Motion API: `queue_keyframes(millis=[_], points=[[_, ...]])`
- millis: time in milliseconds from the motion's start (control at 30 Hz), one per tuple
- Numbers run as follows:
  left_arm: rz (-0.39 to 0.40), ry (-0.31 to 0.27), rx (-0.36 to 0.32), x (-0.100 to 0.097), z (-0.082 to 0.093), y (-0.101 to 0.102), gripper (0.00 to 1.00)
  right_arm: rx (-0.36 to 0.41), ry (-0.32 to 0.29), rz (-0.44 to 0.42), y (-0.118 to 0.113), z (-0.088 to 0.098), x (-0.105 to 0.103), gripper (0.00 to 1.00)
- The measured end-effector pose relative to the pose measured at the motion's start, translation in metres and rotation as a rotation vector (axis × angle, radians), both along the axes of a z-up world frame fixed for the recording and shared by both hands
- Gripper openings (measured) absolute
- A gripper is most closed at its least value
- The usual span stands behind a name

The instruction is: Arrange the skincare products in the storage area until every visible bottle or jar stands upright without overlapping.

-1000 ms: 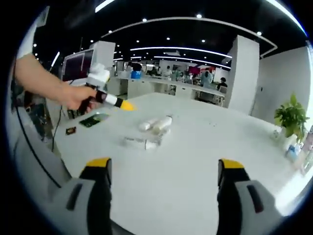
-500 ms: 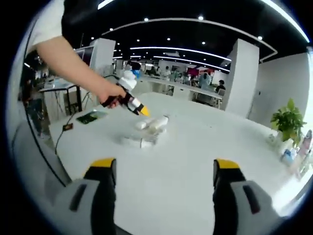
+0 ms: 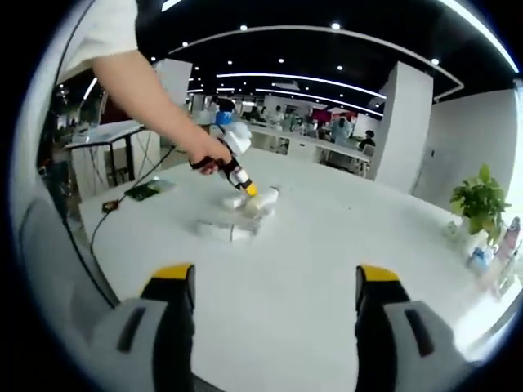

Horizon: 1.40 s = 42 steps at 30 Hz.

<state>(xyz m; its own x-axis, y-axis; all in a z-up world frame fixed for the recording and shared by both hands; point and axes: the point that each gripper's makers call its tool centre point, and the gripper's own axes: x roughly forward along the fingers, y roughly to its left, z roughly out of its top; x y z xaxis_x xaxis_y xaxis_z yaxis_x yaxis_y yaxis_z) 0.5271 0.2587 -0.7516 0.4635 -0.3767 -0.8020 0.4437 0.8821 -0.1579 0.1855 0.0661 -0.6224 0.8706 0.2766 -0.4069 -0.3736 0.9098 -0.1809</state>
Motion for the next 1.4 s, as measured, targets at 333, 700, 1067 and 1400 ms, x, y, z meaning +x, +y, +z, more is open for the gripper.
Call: queue_keyframes(millis=[333, 700, 1067, 1400], points=[[-0.002, -0.001, 0.079, 0.011, -0.006, -0.009, 0.56, 0.046, 0.032, -0.022, -0.002, -0.004, 0.001, 0.82], [0.009, -0.010, 0.141, 0.009, -0.005, -0.013, 0.40, 0.025, 0.041, -0.014, -0.003, -0.008, -0.001, 0.80], [-0.030, -0.006, 0.136, 0.015, -0.005, -0.005, 0.29, 0.022, 0.045, -0.010, -0.003, -0.010, -0.002, 0.79], [-0.006, -0.038, 0.105, 0.015, 0.000, 0.015, 0.24, 0.012, 0.044, -0.003, -0.003, -0.012, -0.003, 0.79]])
